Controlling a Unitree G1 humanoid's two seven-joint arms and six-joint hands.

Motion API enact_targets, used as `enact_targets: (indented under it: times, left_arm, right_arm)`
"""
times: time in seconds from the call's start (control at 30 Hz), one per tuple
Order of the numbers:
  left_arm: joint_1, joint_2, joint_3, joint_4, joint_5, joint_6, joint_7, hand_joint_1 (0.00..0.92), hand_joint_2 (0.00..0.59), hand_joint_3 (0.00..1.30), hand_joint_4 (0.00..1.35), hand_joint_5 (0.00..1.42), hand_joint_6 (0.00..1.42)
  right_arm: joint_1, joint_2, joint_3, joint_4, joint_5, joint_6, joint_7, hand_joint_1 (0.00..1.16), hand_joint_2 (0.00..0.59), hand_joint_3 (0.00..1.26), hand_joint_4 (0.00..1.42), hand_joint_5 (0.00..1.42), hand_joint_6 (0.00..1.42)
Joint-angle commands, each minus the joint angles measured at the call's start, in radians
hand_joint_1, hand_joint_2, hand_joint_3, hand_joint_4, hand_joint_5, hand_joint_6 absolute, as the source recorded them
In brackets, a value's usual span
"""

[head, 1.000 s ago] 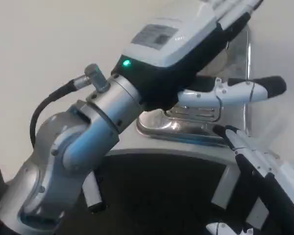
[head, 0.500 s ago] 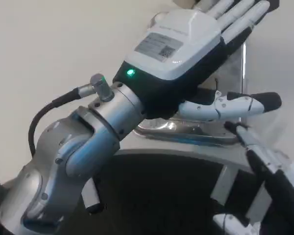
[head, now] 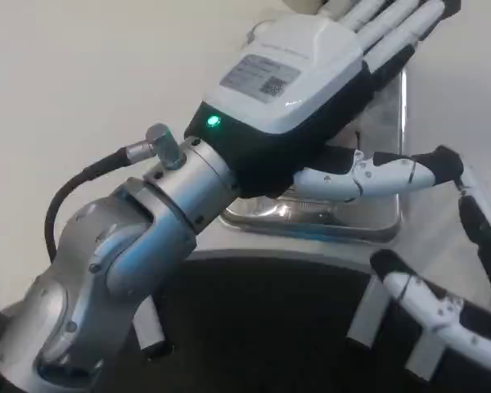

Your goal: Grasp the cup under the faucet to collect the drink, then remove the cup.

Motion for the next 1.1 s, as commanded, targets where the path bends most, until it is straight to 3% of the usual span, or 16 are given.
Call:
enact_targets:
  times: [0.03,0.27,0.57,0.8,1.1]
  left_arm:
    - [0.046,0.010,-0.004,0.043,0.018,0.025,-0.030,0.000,0.208,0.00,0.00,0.00,0.00]
    - [0.048,0.011,0.016,0.053,0.014,0.029,-0.017,0.000,0.207,0.00,0.00,0.00,0.00]
    - [0.061,-0.006,0.044,0.063,-0.010,0.033,0.026,0.000,0.213,0.00,0.00,0.00,0.00]
    - [0.086,-0.118,0.159,0.106,-0.213,0.053,0.127,0.000,0.232,0.00,0.00,0.00,0.00]
    - [0.079,-0.244,0.287,0.178,-0.498,0.002,0.193,0.000,0.239,0.00,0.00,0.00,0.00]
  right_arm:
    - [-0.074,0.026,0.031,0.053,-0.032,0.054,-0.035,0.27,0.266,0.00,0.00,0.00,0.05]
    - [-0.141,0.031,0.045,0.120,-0.027,0.081,-0.080,0.35,0.235,0.00,0.00,0.00,0.06]
    - [-0.220,0.029,0.049,0.200,-0.008,0.105,-0.129,0.56,0.227,0.00,0.00,0.00,0.10]
    - [-0.254,0.022,0.053,0.234,0.011,0.119,-0.149,0.68,0.232,0.00,0.00,0.00,0.11]
    - [-0.285,0.021,0.062,0.279,0.046,0.127,-0.172,0.78,0.221,0.00,0.00,0.00,0.11]
